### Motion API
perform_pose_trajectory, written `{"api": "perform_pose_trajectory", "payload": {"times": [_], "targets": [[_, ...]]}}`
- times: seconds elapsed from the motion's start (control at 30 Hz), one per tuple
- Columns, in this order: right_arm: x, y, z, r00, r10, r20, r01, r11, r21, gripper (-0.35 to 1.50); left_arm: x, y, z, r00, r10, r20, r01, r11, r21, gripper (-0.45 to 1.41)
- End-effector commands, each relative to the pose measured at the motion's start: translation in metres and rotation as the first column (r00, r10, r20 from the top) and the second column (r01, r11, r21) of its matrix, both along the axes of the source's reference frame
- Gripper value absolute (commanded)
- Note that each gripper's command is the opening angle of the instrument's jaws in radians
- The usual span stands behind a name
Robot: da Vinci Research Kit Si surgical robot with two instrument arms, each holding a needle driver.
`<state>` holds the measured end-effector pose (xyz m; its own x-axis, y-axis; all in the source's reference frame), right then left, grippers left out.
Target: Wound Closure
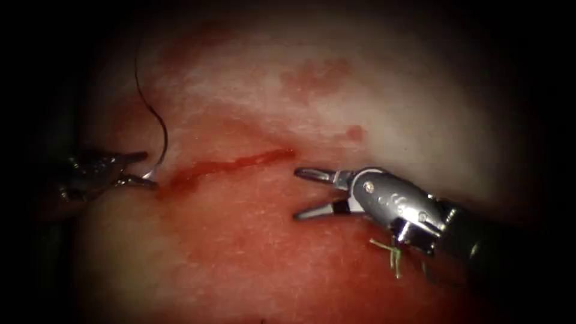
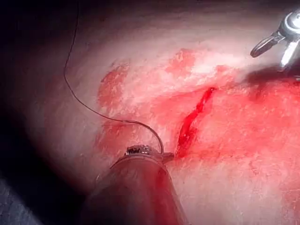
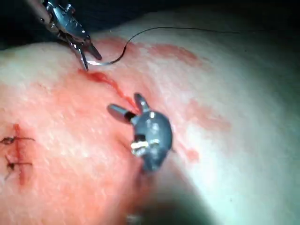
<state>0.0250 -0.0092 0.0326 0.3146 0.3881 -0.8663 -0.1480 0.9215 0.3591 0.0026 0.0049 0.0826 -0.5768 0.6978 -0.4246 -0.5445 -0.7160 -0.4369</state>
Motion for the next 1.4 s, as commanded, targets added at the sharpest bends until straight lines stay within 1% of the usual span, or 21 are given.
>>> {"api": "perform_pose_trajectory", "payload": {"times": [0.03, 0.07, 0.1, 0.2, 0.27, 0.3, 0.4, 0.47, 0.5, 0.53, 0.57, 0.7, 0.77, 0.87, 0.93, 1.0, 1.03, 1.13, 1.23, 1.33, 1.4], "targets": [[0.001, 0.0003, 0.0004, 1.0, 0.009, -0.004, -0.009, 1.0, 0.022, 0.65, -0.0006, 0.0001, 0.0006, 1.0, 0.006, 0.005, -0.006, 1.0, 0.001, -0.16], [0.0011, 0.0003, 0.0004, 1.0, 0.014, -0.004, -0.014, 0.999, 0.033, 0.63, -0.0007, 0.0002, 0.0004, 1.0, 0.007, 0.009, -0.007, 1.0, 0.005, -0.36], [0.0013, 0.0004, 0.0004, 1.0, 0.022, -0.003, -0.022, 0.998, 0.05, 0.63, -0.0008, 0.0003, 0.0003, 1.0, 0.006, 0.008, -0.006, 1.0, 0.007, -0.45], [0.0024, 0.001, 0.001, 0.997, 0.076, 0.006, -0.076, 0.982, 0.173, 0.6, -0.001, 0.0004, -0.001, 1.0, 0.002, 0.005, -0.002, 1.0, 0.016, -0.45], [0.0027, 0.0013, 0.0014, 0.994, 0.11, 0.003, -0.108, 0.97, 0.218, 0.58, -0.0011, 0.0004, -0.0018, 1.0, 0.006, 0.011, -0.006, 1.0, -0.002, -0.45], [0.0029, 0.0015, 0.0017, 0.993, 0.121, 0.004, -0.118, 0.965, 0.233, 0.58, -0.0011, 0.0004, -0.0021, 1.0, 0.003, 0.012, -0.003, 1.0, -0.022, -0.45], [0.0032, 0.0022, 0.0026, 0.988, 0.153, 0.011, -0.15, 0.944, 0.296, 0.65, -0.0014, 0.0005, -0.0036, 1.0, 0.029, 0.006, -0.028, 0.993, -0.115, -0.45], [0.0032, 0.0028, 0.0032, 0.985, 0.17, 0.015, -0.165, 0.926, 0.339, 0.65, -0.0018, 0.0004, -0.0047, 0.998, 0.059, -0.006, -0.059, 0.976, -0.21, -0.45], [0.0032, 0.0034, 0.0036, 0.981, 0.194, 0.009, -0.184, 0.909, 0.374, 0.67, -0.0025, 0.0003, -0.006, 0.996, 0.085, -0.031, -0.09, 0.946, -0.311, -0.45], [0.0031, 0.0037, 0.0037, 0.978, 0.211, 0.004, -0.195, 0.899, 0.393, 0.67, -0.0029, 0.0002, -0.0065, 0.995, 0.088, -0.036, -0.095, 0.934, -0.345, -0.45], [0.0032, 0.0041, 0.0038, 0.972, 0.233, -0.004, -0.21, 0.884, 0.417, 0.67, -0.0038, 0.0002, -0.0075, 0.995, 0.087, -0.054, -0.102, 0.91, -0.402, -0.45], [0.0036, 0.0049, 0.0035, 0.959, 0.282, -0.025, -0.235, 0.843, 0.484, 0.67, -0.0063, 0.0, -0.0093, 0.994, 0.064, -0.083, -0.097, 0.866, -0.491, -0.45], [0.0044, 0.0053, 0.0027, 0.957, 0.287, -0.049, -0.218, 0.817, 0.534, 0.67, -0.0085, -0.0002, -0.0102, 0.993, 0.047, -0.106, -0.098, 0.826, -0.554, -0.45], [0.0053, 0.0056, 0.0021, 0.948, 0.304, -0.088, -0.203, 0.798, 0.567, 0.68, -0.0101, -0.0004, -0.0106, 0.99, 0.043, -0.134, -0.116, 0.795, -0.596, -0.45], [0.0057, 0.0057, 0.0018, 0.945, 0.304, -0.116, -0.184, 0.793, 0.58, 0.7, -0.0105, -0.0005, -0.0108, 0.987, 0.048, -0.153, -0.132, 0.782, -0.609, -0.45], [0.0063, 0.0057, 0.0013, 0.934, 0.316, -0.167, -0.158, 0.784, 0.601, 0.7, -0.0107, -0.0005, -0.0108, 0.985, 0.048, -0.164, -0.142, 0.762, -0.631, -0.45], [0.0067, 0.0057, 0.001, 0.93, 0.311, -0.194, -0.135, 0.782, 0.608, 0.77, -0.0107, -0.0005, -0.0109, 0.984, 0.053, -0.172, -0.153, 0.75, -0.644, -0.45], [0.0072, 0.0058, 0.0006, 0.928, 0.306, -0.215, -0.114, 0.78, 0.615, 0.73, -0.0107, -0.0006, -0.0109, 0.981, 0.062, -0.182, -0.168, 0.738, -0.654, -0.45], [0.0079, 0.006, 0.0007, 0.927, 0.308, -0.215, -0.116, 0.779, 0.616, 0.73, -0.0108, -0.0008, -0.0113, 0.98, 0.055, -0.191, -0.172, 0.719, -0.673, -0.45], [0.0084, 0.0063, 0.0011, 0.926, 0.311, -0.214, -0.119, 0.779, 0.616, 0.75, -0.0108, -0.0011, -0.0117, 0.979, 0.069, -0.19, -0.183, 0.7, -0.69, -0.45], [0.0089, 0.0065, 0.0014, 0.925, 0.313, -0.213, -0.122, 0.779, 0.616, 0.85, -0.0109, -0.0012, -0.0121, 0.978, 0.08, -0.19, -0.192, 0.694, -0.694, -0.45]]}}
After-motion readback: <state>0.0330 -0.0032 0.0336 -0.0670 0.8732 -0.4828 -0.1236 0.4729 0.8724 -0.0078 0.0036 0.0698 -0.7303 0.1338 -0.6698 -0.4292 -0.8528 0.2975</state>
